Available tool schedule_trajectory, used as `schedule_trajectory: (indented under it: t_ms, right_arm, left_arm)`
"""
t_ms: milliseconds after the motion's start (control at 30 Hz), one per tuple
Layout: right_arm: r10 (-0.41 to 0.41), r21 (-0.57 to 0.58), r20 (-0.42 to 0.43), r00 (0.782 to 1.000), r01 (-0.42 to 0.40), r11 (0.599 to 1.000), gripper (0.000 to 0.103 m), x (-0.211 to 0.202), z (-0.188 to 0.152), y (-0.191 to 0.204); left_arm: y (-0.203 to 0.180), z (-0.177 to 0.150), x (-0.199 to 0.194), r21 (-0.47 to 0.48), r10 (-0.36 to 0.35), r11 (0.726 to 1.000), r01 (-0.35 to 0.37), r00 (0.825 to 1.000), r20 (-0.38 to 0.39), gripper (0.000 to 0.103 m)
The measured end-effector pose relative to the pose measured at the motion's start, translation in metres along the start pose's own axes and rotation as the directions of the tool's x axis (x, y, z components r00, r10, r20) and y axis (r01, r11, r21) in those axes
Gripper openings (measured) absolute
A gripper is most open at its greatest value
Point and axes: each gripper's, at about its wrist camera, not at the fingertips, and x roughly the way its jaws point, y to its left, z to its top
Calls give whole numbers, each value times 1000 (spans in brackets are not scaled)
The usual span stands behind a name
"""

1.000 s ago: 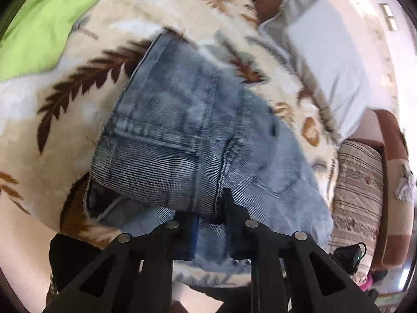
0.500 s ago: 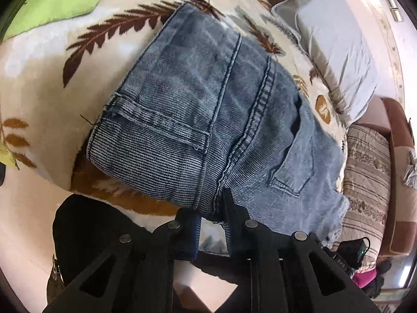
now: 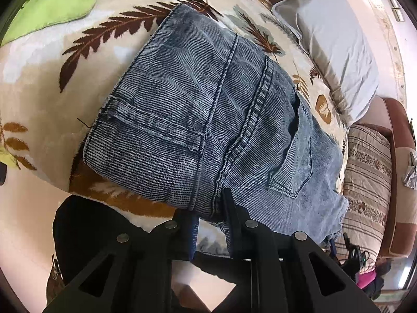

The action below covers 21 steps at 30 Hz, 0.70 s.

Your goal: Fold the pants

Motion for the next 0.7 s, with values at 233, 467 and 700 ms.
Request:
schedule_trajectory:
  t_ms: [233, 467, 700]
  right_arm:
    - [-117, 30, -64, 991, 119, 992, 55, 30, 9, 21]
    - [21, -175, 40, 999, -14, 985, 7, -1, 29, 76]
    - [-90, -251, 56, 994, 102, 963, 8, -24, 7, 32]
  left_arm:
    - [2, 0, 0, -10, -1, 1000, 1, 1000, 1, 16]
    - [-20, 3, -27, 14, -51, 999, 50, 996, 72, 14]
    - [-12, -10, -3, 21, 6, 1000, -6, 1000, 9, 14]
